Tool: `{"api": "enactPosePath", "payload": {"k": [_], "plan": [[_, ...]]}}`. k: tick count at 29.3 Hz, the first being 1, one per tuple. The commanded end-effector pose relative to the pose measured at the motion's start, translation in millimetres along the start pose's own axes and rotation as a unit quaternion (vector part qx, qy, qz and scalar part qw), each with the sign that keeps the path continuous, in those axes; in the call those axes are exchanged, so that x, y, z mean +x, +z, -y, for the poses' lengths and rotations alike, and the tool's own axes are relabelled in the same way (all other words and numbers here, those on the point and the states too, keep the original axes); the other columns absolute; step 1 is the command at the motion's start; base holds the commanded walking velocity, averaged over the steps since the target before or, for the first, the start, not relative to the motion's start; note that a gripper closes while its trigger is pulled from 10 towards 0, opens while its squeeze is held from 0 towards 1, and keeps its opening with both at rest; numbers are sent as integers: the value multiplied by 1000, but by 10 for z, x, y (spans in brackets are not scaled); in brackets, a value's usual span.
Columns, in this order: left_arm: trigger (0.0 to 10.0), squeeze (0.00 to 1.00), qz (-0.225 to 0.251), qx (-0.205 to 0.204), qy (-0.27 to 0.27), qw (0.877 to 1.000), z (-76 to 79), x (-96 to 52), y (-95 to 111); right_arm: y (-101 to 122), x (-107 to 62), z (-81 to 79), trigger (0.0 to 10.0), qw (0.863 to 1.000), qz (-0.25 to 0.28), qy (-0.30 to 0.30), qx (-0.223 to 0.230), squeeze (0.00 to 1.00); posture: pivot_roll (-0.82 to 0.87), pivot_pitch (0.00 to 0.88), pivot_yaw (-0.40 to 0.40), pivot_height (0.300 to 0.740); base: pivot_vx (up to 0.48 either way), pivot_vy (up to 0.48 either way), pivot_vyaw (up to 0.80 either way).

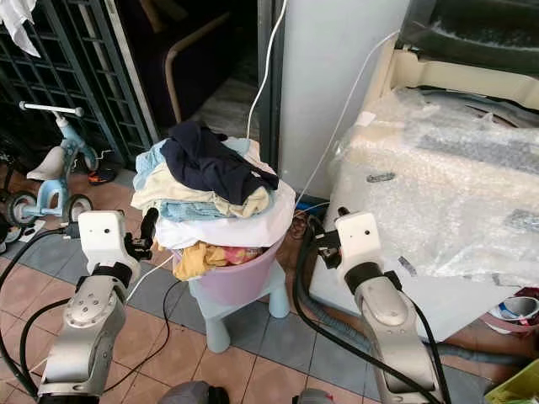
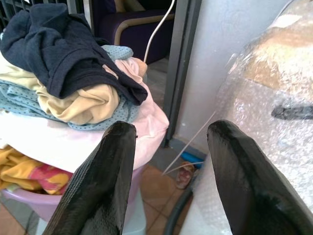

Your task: Clothes washing

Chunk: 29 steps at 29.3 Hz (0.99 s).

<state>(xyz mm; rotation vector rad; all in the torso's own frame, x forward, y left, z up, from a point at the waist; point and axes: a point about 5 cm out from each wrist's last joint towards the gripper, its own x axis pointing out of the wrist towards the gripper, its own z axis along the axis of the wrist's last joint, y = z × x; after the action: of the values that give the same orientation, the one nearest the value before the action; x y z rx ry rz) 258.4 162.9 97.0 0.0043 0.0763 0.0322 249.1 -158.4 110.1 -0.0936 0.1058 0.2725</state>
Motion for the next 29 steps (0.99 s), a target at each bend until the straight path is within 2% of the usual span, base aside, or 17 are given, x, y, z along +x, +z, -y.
{"api": "enactPosePath", "payload": {"k": [1, 2, 3, 4, 5, 6, 7, 8, 11, 17, 26, 29], "plan": [[10000, 0, 16, 0, 0, 1000, 0, 21, 73, 72, 65, -95, 10000, 1000, 10, 2, 18, 0, -46, 32, 48, 740, 247, 0, 0], [10000, 0, 17, -2, 1, 1000, 7, 28, 80, 119, 117, -81, 10000, 998, 38, -41, -21, 0, -39, 31, 44, 740, 247, 0, 0], [10000, 0, 17, -2, 1, 1000, 13, 33, 81, 119, 146, -103, 10000, 998, 37, -47, -15, 0, -38, 30, 43, 740, 244, 0, 0], [10000, 0, 18, -3, 2, 1000, 17, 38, 84, 133, 170, -131, 10000, 998, 40, -37, -18, 0, -36, 29, 41, 740, 247, 0, 0], [10000, 0, 20, -5, 2, 1000, 24, 45, 96, 167, 194, -159, 10000, 997, 48, -31, -46, 0, -30, 36, 38, 740, 259, 0, 0], [10000, 0, 20, -5, 2, 1000, 24, 45, 96, 167, 194, -159, 10000, 997, 48, -31, -46, 0, -30, 36, 38, 740, 259, 0, 0], [10000, 0, 21, -6, 3, 1000, 27, 48, 102, 188, 201, -162, 10000, 995, 56, -35, -68, 0, -29, 38, 37, 740, 259, 0, 0], [10000, 0, 22, -6, 3, 1000, 28, 50, 110, 210, 222, -162, 10000, 996, 60, -47, -36, 0, -28, 41, 38, 740, 281, 0, 0], [10000, 0, 21, -6, 4, 1000, 26, 49, 106, 257, 241, -161, 10000, 996, 66, -49, -19, 0, -34, 46, 39, 740, 294, 0, 0], [10000, 0, 15, -13, -4, 1000, 55, 63, 93, 433, 319, -187, 10000, 993, 109, -19, -49, 0, -38, 51, 29, 740, 300, 0, 307], [10000, 0, 13, -16, 3, 1000, 57, 53, 85, 481, 371, -196, 10000, 991, 116, 1, -62, 0, -27, 59, 20, 740, 293, 0, 776], [10000, 0, 9, -18, 3, 1000, 49, 42, 73, 515, 410, -246, 10000, 990, 124, 19, -71, 0, -23, 59, 17, 740, 270, 0, 0]]}}
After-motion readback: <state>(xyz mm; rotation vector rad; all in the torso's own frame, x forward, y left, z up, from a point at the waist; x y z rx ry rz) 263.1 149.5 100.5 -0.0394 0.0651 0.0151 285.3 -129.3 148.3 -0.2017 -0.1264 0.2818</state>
